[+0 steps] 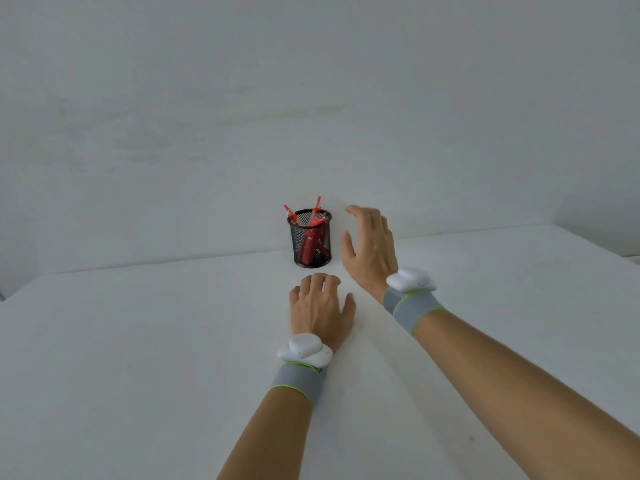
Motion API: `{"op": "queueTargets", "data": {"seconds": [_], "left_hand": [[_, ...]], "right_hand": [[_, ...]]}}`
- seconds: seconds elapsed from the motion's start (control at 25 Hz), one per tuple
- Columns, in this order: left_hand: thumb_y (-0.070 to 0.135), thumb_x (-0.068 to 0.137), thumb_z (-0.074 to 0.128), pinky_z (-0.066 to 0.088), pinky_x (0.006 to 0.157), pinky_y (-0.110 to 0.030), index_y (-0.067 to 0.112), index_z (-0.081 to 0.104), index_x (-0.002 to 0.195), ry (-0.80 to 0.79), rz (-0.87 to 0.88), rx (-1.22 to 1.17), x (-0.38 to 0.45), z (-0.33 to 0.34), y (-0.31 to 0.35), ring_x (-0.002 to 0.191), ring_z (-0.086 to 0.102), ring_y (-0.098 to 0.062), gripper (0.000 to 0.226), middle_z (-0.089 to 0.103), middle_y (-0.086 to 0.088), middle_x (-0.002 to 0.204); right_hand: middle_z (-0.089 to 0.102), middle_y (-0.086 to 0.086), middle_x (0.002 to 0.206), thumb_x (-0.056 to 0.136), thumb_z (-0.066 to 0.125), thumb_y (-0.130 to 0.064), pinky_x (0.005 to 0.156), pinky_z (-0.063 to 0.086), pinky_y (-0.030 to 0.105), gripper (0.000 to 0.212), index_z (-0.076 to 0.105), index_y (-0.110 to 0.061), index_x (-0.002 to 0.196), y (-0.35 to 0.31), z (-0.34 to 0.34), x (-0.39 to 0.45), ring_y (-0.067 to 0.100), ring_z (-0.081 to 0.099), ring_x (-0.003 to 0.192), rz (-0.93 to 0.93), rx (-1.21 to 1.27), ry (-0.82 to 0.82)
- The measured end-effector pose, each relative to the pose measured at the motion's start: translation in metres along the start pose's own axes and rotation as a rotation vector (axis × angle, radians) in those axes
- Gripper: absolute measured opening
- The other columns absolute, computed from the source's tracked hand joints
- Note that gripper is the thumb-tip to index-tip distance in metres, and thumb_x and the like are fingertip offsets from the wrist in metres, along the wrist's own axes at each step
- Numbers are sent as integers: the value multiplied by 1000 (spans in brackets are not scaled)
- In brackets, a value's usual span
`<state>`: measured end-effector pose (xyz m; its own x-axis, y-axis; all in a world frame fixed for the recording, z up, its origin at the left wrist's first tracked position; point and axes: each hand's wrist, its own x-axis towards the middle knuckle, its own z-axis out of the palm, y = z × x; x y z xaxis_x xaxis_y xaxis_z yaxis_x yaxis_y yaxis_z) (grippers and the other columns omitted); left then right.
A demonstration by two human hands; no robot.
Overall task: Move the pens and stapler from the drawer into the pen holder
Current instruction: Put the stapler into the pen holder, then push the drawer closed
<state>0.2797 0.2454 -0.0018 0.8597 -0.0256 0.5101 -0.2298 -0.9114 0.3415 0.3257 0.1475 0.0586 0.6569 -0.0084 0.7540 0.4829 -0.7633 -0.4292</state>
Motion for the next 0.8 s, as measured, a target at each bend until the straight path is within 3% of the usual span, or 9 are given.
{"op": "queueTargets", "data": {"seconds": [0.2, 0.44, 0.8], "left_hand": [[33, 85, 51, 35, 96, -38, 15, 52, 115, -15, 53, -80, -25, -18, 39, 117, 47, -24, 35, 57, -5, 122], [20, 80, 56, 37, 94, -33, 14, 48, 121, -148, 260, -155, -82, -42, 120, 120, 44, -24, 43, 53, -5, 128], [26, 86, 53, 39, 91, -34, 17, 51, 118, -297, 546, -214, -173, -55, 218, 118, 46, -23, 34, 56, -3, 124]], "right_hand": [[57, 14, 116, 81, 56, -7, 87, 45, 40, 40, 49, -7, 121, -1, -68, -60, 30, 53, 107, 60, -15, -30], [52, 8, 125, 84, 52, -10, 94, 45, 38, 39, 46, -14, 122, -14, -155, -125, 24, 46, 117, 244, 35, -40], [60, 3, 112, 84, 56, -12, 82, 40, 24, 27, 54, -16, 111, -2, -273, -247, 19, 49, 106, 397, 23, 88]]}}
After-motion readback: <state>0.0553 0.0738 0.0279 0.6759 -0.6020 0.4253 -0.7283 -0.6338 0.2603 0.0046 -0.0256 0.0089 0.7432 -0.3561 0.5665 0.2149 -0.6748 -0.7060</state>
